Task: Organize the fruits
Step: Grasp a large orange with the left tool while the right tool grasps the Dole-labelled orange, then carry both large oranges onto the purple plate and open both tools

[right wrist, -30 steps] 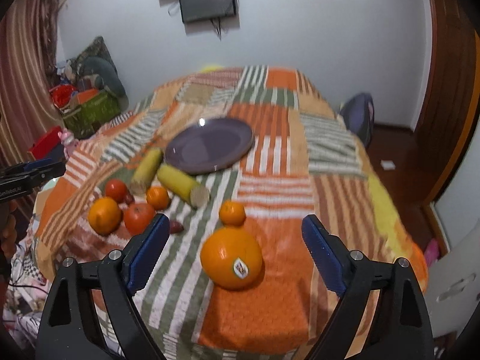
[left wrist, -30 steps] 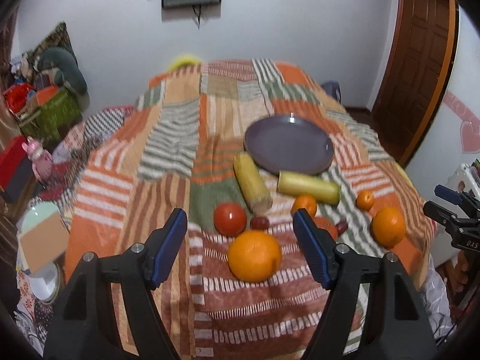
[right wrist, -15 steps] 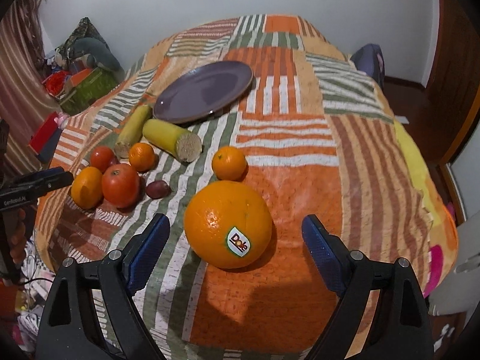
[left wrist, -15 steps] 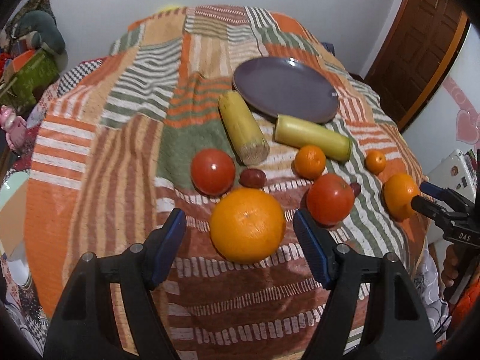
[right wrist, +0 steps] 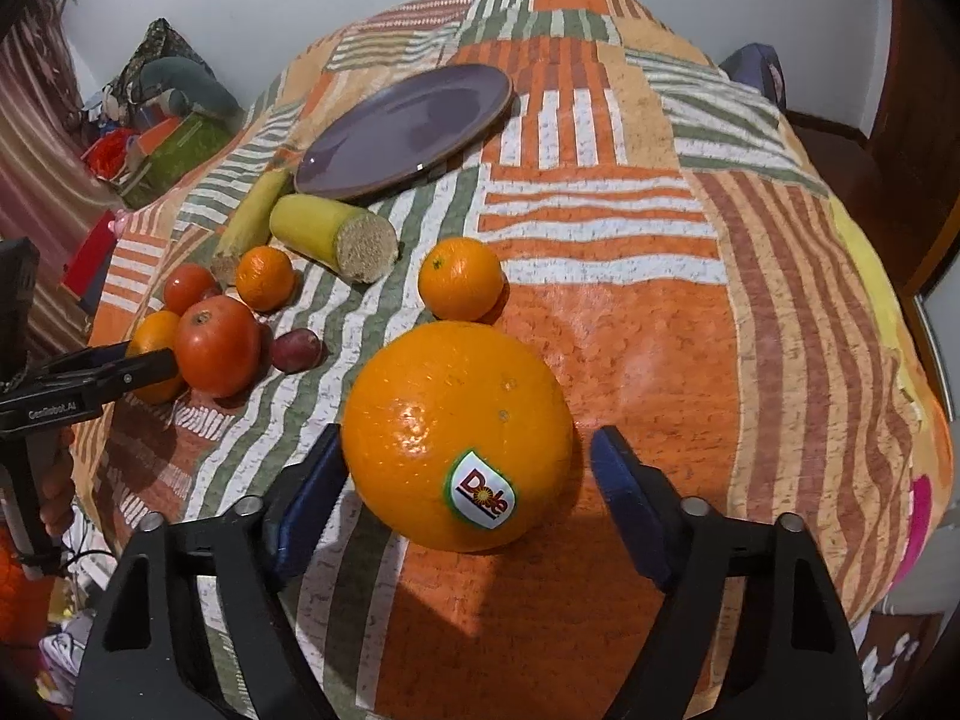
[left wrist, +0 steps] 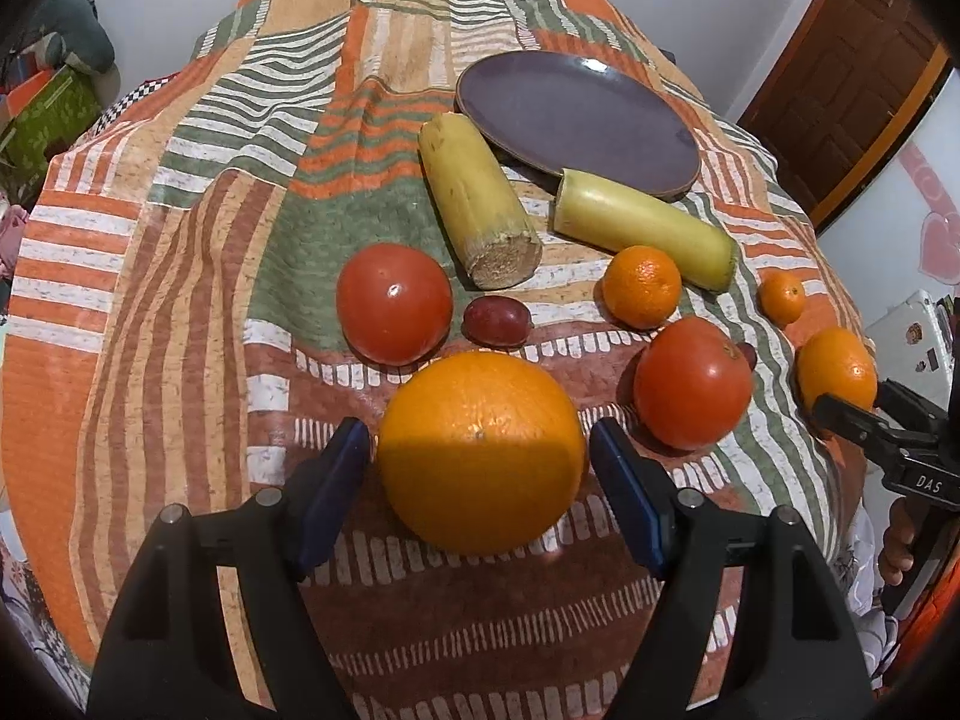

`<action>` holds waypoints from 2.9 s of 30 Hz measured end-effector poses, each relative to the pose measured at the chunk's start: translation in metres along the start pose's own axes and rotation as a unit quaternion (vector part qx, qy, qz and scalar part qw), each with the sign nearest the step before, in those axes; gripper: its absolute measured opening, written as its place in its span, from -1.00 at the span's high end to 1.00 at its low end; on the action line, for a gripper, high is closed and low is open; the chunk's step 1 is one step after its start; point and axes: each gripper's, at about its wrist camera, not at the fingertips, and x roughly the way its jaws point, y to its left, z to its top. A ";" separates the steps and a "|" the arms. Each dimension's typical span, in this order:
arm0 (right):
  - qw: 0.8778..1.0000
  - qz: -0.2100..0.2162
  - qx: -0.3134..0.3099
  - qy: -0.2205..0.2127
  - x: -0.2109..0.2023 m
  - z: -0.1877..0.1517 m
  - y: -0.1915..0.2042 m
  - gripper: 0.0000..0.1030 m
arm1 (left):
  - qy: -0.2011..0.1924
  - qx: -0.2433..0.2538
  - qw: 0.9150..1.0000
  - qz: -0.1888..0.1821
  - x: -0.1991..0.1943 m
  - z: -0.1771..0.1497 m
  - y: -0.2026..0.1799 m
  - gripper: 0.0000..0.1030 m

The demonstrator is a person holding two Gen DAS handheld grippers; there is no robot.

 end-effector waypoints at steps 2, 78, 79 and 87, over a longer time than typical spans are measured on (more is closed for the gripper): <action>1.000 0.015 0.008 0.004 0.002 0.000 -0.002 -0.34 | -0.002 0.004 1.000 0.002 0.001 0.000 -0.002 -0.45; 0.982 -0.020 -0.131 -0.133 0.044 0.194 0.031 -0.27 | -0.115 0.040 0.993 -0.001 0.025 0.199 -0.021 -0.27; 0.982 -0.019 -0.136 -0.127 0.049 0.197 0.032 -0.27 | -0.112 0.040 0.993 -0.002 0.029 0.203 -0.020 -0.27; 0.983 -0.013 -0.163 -0.081 0.084 0.210 0.036 -0.27 | -0.073 0.038 0.997 -0.005 0.068 0.222 -0.013 -0.27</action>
